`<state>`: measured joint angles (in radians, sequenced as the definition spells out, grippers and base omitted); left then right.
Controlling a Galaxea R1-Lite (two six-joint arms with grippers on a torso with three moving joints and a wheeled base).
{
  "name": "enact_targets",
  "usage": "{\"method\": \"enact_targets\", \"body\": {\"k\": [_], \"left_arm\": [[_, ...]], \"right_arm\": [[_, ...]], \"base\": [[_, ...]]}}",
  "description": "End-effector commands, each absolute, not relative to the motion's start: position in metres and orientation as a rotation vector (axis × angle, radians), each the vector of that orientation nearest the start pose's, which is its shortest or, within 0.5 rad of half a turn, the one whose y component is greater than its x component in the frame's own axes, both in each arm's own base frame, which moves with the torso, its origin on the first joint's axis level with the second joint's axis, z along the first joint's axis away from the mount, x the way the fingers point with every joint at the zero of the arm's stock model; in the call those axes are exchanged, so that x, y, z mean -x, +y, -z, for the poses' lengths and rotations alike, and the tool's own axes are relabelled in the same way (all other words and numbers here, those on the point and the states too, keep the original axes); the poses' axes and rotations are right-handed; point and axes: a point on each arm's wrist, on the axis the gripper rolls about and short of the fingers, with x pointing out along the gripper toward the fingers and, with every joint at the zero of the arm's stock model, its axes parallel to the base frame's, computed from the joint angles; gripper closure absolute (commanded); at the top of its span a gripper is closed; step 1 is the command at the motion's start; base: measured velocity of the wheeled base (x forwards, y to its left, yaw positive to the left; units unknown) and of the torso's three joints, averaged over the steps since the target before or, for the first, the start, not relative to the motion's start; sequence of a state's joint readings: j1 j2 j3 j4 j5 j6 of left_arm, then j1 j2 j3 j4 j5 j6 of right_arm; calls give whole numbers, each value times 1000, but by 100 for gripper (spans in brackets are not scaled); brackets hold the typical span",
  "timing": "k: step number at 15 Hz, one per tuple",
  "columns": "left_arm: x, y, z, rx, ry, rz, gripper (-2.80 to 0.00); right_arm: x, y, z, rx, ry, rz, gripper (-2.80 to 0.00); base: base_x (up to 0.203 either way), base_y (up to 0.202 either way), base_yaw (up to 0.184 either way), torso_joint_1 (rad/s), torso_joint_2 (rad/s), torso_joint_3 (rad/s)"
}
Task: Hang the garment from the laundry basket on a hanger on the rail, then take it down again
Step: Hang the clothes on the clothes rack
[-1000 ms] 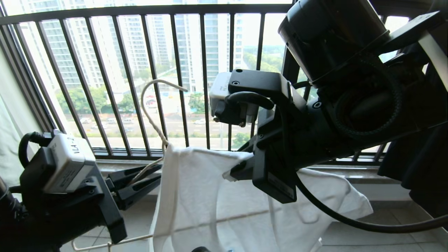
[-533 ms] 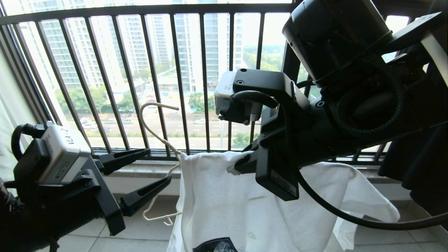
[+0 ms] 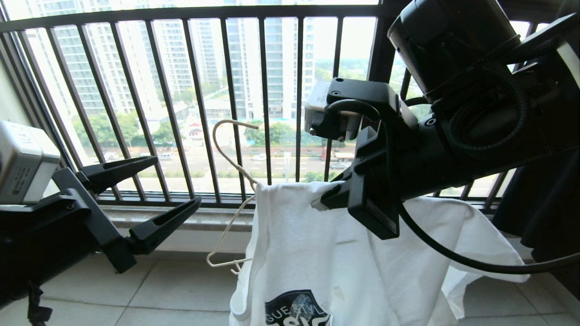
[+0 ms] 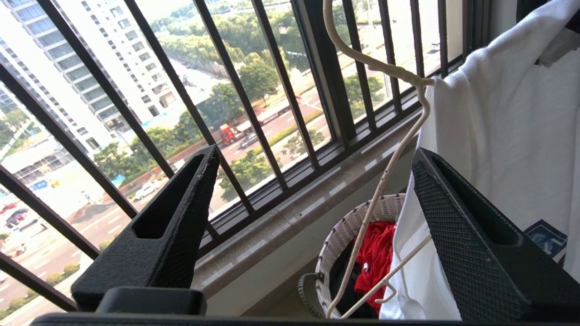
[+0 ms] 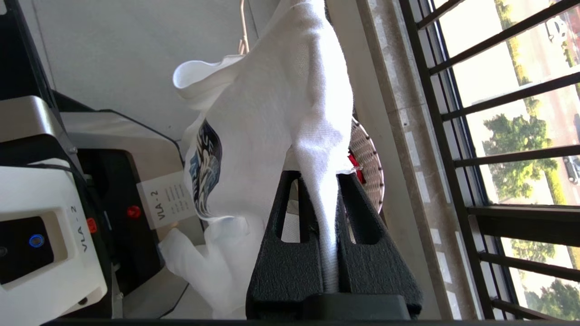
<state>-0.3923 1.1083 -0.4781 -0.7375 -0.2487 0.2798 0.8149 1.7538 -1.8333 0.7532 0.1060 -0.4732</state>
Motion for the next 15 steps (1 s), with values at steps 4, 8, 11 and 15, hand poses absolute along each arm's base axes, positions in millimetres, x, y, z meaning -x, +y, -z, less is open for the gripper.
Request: {"method": "enact_targets", "body": {"k": [4,8,11,15], "left_arm": [[-139,-63,-244,-223,-125,632,0],[-162,-69,-237,-158,134,632,0],[-181,-76,-236,-74,325,627,0],[-211,-88,-221,5,619,603,0]], "right_arm": [[-221,208,-334,633,395,-961,0],[-221,204,-339,626,379,-946,0],[-222,202,-344,609,337,-937,0],[-222,202,-349,590,299,-929,0]], "base": [[0,0,0,0,0,0],[0,0,0,0,0,0],[0,0,0,0,0,0],[0,0,0,0,0,0]]}}
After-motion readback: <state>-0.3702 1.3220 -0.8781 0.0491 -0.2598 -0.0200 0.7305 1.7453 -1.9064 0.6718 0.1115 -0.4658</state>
